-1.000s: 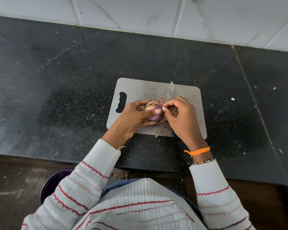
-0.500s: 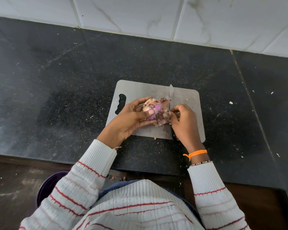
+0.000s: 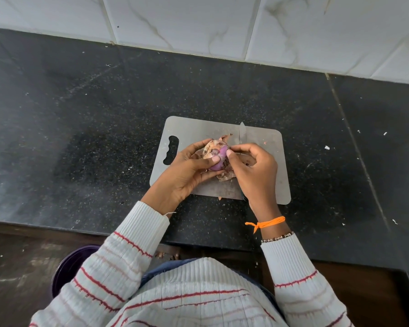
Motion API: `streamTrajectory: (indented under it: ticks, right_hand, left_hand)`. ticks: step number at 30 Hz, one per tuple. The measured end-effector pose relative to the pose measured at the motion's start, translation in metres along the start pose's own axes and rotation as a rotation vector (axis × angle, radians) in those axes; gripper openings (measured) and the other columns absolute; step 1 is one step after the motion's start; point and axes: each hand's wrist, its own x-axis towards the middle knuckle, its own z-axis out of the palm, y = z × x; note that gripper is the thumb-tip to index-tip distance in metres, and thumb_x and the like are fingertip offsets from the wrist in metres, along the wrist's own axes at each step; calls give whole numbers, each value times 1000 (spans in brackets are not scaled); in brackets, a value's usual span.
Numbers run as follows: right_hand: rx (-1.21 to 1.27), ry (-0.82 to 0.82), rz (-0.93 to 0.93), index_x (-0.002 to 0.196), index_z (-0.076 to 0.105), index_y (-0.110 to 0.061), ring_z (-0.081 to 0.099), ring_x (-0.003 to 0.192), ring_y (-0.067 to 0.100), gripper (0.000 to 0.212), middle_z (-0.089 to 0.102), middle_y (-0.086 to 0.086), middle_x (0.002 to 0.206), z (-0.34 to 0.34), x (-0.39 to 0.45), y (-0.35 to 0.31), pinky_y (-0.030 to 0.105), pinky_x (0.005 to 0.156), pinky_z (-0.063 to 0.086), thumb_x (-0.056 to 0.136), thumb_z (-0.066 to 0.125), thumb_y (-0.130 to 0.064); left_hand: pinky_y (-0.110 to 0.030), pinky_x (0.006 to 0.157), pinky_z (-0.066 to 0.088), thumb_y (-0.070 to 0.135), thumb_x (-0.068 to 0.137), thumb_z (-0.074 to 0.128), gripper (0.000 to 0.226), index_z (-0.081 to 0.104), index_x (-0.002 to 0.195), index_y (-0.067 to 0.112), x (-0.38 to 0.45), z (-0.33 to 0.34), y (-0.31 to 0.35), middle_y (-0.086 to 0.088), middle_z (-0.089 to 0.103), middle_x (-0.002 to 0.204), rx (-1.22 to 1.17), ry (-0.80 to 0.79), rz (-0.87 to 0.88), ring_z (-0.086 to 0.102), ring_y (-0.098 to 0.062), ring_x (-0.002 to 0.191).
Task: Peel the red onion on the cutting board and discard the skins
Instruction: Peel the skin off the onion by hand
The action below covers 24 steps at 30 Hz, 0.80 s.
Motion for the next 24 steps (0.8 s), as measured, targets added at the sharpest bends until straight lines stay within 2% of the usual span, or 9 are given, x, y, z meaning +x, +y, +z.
streamTrajectory:
  ticks: [5,11,17,20,24]
  right_hand:
    - [-15,17,-22,83,69,-15,67,72,4,7,68,-8,77,0,-1,1,23,66,57,77,72,-14]
    - [-52,36,-61,79,68,-19,64,69,2,17,65,-13,72,-6,1,7,16,65,53,77,67,-2]
    - [134,23,47,79,69,-23,70,78,15,14,73,2,81,-6,-1,9,39,73,58,87,62,-13]
    - [109,-1,-8,84,70,-21,70,81,14,7,72,0,85,-6,-2,8,41,74,59,82,69,-15]
    - [83,7,-4,86,72,-17,68,86,14,9,71,-2,87,-5,0,13,46,77,57,79,71,-10]
  left_hand:
    - [-37,73,58,-14,77,57,49,52,122,5,-2,2,-3,-16,57,115,-14,16,-9,66,-25,82]
    - [-37,70,58,-14,77,56,49,52,121,6,-4,6,-4,-16,57,112,-37,18,-42,67,-27,82]
    - [-36,70,58,-14,76,57,52,50,123,7,-4,8,-4,-16,59,107,-29,41,-9,64,-29,85]
    - [-35,71,58,-14,75,59,53,49,124,6,-4,10,-5,-14,60,106,-35,62,8,66,-26,80]
    - [-35,71,57,-16,75,60,50,50,118,7,-5,12,-6,-11,60,104,5,80,49,68,-22,76]
